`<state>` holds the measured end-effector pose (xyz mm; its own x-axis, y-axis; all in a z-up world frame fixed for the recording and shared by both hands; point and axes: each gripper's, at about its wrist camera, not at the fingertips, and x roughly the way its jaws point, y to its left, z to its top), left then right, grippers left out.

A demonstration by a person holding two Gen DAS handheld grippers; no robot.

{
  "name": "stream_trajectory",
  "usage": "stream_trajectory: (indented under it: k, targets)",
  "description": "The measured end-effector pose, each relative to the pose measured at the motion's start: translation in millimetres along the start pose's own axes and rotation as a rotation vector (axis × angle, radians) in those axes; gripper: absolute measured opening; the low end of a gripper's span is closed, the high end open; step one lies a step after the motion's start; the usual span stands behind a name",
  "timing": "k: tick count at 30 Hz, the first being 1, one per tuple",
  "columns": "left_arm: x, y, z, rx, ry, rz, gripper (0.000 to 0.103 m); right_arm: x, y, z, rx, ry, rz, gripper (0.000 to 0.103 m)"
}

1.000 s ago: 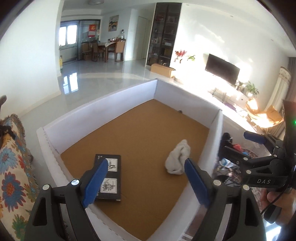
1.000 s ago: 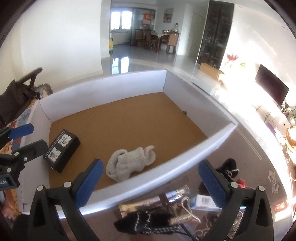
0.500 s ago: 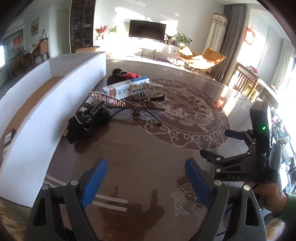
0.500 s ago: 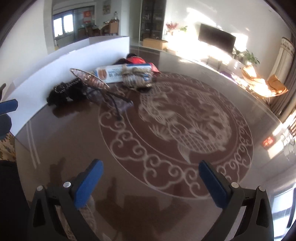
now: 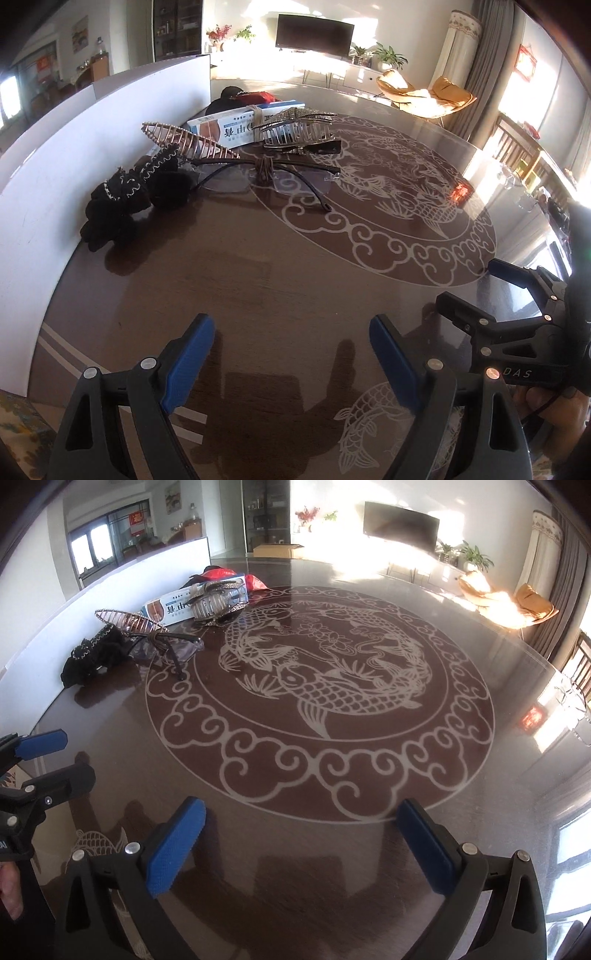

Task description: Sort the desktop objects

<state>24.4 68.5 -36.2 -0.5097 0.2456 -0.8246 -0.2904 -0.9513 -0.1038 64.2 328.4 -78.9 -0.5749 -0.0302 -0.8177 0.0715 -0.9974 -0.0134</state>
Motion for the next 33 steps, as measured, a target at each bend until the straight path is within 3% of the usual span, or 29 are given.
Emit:
stream_trajectory:
  k: [9,33]
  targets:
    - [-7.8,1.8,0.8,-0.019,-0.06,0.038,0.086,-1.1,1.8,-0.2,0.005,-0.005,-0.002,0.103]
    - [-13.0,-0.6,0.8,-0.01,-0.089,0.052,0.086,-1.5,1.2,-0.6,0.005,-0.005,-0.003,0.103]
